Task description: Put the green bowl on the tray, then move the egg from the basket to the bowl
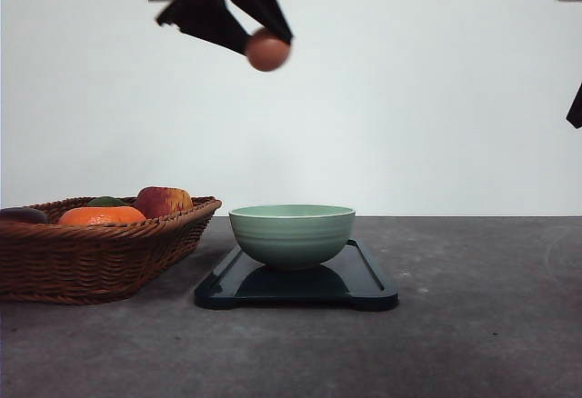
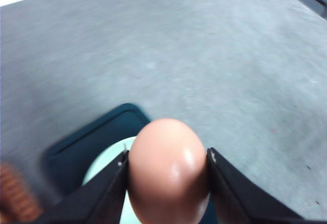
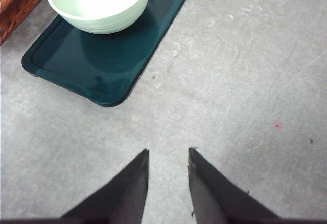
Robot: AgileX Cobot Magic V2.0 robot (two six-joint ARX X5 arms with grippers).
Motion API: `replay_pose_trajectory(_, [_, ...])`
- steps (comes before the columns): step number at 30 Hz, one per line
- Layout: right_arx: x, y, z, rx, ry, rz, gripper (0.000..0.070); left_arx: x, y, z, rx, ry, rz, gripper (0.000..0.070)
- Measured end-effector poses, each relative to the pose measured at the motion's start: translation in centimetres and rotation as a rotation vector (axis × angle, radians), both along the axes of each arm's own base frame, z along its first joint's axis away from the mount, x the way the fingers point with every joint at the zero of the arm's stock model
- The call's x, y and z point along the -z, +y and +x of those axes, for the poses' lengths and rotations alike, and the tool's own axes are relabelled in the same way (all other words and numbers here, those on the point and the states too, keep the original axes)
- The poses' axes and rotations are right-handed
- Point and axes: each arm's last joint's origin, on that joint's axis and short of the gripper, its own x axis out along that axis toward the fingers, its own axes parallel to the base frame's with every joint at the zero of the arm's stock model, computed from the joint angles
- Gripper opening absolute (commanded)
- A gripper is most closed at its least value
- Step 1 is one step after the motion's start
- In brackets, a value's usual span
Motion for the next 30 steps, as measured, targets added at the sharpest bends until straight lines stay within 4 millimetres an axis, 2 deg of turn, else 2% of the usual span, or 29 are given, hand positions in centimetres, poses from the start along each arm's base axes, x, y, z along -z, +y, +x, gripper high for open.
replay_pose_trajectory(5, [0.0, 0.0, 0.0, 0.0, 0.0, 0.0, 0.0149, 2.9, -2.2, 0.7, -0.02, 0.014, 0.106, 0.0141])
replay_pose_trajectory(13, [0.0, 0.0, 0.0, 0.0, 0.0, 0.0, 0.0149, 6.3, -4.0, 1.8, -0.016, 0.058, 0.172, 0.0141])
replay_pose_trajectory(20, [0.0, 0.0, 0.0, 0.0, 0.0, 0.0, 0.0149, 9.6, -4.8, 2.9, -0.01, 0.125, 0.22, 0.0141])
replay_pose_trajectory(30, [0.0, 0.0, 0.0, 0.0, 0.0, 0.0, 0.0149, 12.5, -5.2, 3.7, -0.041, 0.163, 0.287, 0.0141])
